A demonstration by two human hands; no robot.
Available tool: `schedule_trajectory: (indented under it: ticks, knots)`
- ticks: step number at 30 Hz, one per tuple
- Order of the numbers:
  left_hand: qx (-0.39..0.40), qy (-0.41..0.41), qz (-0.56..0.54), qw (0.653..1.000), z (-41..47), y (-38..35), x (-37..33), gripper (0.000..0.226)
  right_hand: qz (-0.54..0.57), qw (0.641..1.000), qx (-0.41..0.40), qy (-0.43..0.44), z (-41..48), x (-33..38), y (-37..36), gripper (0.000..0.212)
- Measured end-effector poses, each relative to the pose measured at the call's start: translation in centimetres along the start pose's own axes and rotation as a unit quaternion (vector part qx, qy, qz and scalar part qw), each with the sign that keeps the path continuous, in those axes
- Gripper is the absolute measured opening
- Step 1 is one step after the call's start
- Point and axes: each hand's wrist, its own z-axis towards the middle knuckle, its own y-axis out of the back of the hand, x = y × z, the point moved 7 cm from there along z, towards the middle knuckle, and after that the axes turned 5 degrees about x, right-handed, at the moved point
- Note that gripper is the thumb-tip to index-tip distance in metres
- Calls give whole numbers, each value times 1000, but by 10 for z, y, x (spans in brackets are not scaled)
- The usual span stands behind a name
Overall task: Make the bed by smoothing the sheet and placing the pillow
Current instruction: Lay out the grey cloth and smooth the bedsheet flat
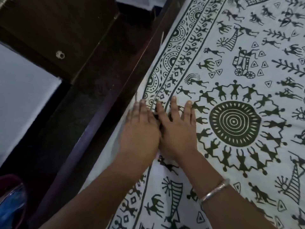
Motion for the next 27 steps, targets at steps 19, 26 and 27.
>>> schedule_trajectory:
  ticks: [19, 26, 27]
  knots:
    - [-69, -158, -149, 974, 24, 69, -85, 64, 205, 973, -110, 0, -23, -72, 60, 59]
    - [9, -374, -22, 927, -18, 53, -253, 69, 217, 920, -237, -226, -169, -240, 101, 55]
    - [13, -388, 1, 922, -27, 51, -275, 70, 212, 918, -240, -236, -186, -260, 103, 54]
